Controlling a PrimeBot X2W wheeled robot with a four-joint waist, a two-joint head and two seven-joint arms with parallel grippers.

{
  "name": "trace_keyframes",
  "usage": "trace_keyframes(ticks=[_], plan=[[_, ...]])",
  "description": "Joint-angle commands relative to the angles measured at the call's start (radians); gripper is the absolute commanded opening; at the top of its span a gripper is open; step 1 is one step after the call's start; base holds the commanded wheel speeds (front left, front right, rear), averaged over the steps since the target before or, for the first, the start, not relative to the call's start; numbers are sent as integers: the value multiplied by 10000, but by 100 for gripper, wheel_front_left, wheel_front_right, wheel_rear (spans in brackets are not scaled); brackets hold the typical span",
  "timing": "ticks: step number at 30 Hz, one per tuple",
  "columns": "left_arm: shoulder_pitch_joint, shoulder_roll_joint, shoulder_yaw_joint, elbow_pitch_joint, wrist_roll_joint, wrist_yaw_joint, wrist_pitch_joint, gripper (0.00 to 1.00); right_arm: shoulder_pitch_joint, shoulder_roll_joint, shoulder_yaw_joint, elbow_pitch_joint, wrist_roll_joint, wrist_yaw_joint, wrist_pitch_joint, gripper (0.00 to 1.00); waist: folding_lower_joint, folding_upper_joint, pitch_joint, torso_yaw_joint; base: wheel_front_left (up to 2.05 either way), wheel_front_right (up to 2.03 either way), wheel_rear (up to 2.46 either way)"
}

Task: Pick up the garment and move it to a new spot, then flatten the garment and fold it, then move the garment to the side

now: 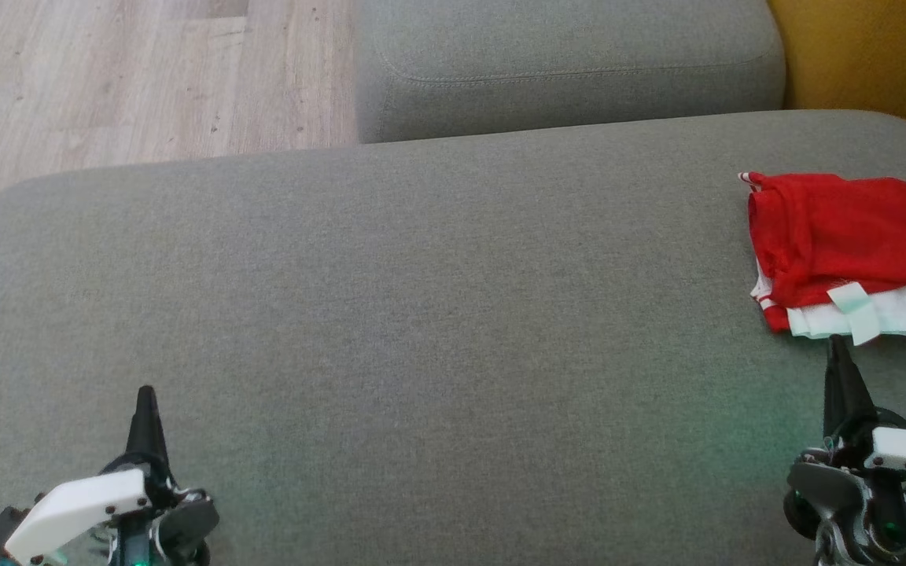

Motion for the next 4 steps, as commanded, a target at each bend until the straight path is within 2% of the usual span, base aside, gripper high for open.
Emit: trace_keyframes(ticks=[1, 4], plan=[[-515, 98, 412, -376, -194, -69, 79, 0, -551, -51, 176, -424, 257, 37, 110, 0, 0, 0, 3, -1, 0, 0, 0], [-515, 98, 412, -376, -194, -69, 79, 0, -551, -51, 176, -424, 257, 37, 110, 0, 0, 0, 3, -1, 0, 0, 0]])
